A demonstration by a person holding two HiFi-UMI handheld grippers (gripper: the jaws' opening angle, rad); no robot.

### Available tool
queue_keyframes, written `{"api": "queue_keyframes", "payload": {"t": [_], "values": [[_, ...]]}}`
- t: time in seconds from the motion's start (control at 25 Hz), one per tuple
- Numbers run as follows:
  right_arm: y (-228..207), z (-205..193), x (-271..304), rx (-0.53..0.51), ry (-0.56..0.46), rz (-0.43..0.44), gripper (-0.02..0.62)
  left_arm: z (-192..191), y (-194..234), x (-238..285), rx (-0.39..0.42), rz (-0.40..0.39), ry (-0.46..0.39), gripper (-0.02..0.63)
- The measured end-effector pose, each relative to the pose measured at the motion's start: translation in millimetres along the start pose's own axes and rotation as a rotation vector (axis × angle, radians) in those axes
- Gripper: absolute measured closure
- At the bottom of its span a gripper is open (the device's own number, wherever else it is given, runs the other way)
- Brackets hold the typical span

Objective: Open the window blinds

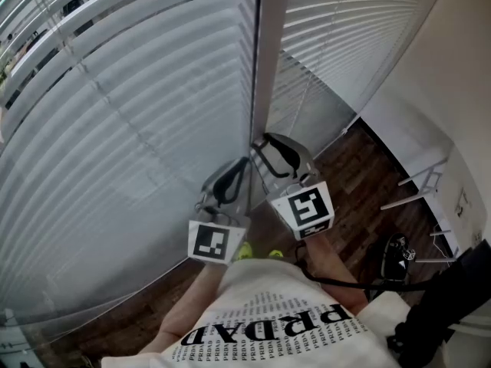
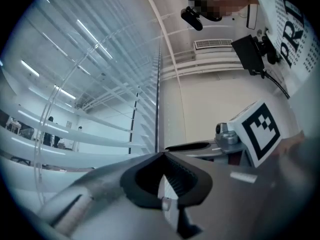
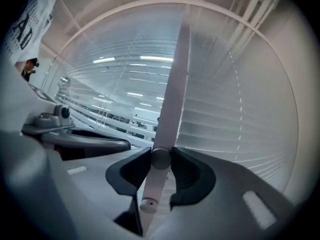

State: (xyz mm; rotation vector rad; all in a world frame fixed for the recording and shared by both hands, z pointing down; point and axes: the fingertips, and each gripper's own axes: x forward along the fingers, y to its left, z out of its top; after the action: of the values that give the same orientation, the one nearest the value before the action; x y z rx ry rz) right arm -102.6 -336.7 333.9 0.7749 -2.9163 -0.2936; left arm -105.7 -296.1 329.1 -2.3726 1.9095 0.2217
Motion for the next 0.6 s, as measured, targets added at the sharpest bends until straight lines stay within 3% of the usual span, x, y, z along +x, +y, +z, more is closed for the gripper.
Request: {"api": "queue_keyframes", "payload": {"t": [0.16,0.6], "values": [[-4.1,-1.9,-1.2,0.169,-0.031,0.01,0.469,-0.2,-0.8,-0.3,-0.001,-0.002,0.004,0.614],[-9.2,-3.5,-1.3,0.438,-0.086,0.034,0.465,1.3,-1.6,0.5,-0.003,-0.012,-0.004,0.614]]}}
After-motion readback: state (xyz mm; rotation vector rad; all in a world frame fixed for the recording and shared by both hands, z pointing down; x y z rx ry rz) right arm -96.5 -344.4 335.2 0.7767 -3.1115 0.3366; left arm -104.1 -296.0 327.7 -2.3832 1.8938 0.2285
